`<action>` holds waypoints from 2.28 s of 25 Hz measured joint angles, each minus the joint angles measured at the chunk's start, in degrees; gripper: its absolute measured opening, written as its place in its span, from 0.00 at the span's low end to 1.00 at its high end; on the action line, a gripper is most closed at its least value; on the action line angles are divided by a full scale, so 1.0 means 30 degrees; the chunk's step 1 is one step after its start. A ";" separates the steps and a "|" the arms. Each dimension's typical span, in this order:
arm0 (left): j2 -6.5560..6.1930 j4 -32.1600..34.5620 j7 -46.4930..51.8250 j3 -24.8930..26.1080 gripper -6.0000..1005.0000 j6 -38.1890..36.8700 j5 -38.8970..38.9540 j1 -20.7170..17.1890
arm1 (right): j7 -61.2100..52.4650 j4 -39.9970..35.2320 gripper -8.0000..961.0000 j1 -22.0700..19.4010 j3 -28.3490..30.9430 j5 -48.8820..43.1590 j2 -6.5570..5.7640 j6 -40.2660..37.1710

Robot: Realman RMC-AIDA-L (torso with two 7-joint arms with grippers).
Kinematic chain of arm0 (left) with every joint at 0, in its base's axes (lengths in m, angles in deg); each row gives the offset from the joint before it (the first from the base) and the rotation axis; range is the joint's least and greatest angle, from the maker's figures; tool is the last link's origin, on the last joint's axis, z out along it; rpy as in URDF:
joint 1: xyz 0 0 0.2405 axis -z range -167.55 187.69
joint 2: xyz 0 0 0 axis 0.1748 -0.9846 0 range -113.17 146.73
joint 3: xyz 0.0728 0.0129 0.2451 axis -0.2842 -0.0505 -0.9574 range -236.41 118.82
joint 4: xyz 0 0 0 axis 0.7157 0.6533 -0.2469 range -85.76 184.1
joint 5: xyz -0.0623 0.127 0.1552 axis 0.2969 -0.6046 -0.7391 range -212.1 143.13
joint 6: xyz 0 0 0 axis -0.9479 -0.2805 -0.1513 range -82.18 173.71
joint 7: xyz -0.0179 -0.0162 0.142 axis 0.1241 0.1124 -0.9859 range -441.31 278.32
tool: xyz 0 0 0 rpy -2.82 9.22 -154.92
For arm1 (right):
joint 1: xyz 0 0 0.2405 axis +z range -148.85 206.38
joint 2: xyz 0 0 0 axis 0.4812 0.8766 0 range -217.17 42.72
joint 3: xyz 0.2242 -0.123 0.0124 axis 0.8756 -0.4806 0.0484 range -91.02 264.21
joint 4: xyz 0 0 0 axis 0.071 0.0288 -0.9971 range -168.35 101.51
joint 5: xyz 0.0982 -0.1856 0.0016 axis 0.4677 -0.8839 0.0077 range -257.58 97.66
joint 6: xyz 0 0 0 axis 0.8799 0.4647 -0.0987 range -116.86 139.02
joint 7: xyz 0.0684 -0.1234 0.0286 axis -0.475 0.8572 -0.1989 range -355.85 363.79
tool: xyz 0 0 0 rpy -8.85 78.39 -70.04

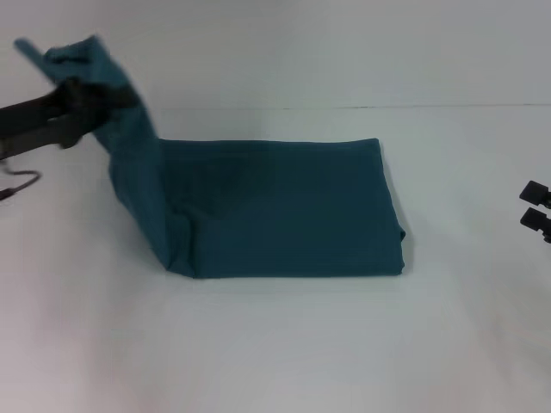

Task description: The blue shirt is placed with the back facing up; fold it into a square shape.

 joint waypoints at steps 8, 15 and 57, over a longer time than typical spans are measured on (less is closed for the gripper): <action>0.1489 -0.0046 -0.0144 -0.2514 0.05 0.1145 0.0093 0.1546 | 0.0038 0.0001 0.71 0.0060 -0.0001 -0.0031 0.0066 0.0021; 0.1943 -0.3293 -0.1749 -0.6854 0.07 0.4932 0.2140 0.2953 | 0.0049 0.0000 0.70 0.0145 0.0001 -0.0034 0.0153 0.0093; 0.0161 -0.0680 -0.0637 -0.3094 0.95 -0.1630 0.0116 -0.2679 | -0.1067 -0.4721 0.62 0.9241 -0.5548 -1.2461 -0.0097 0.2449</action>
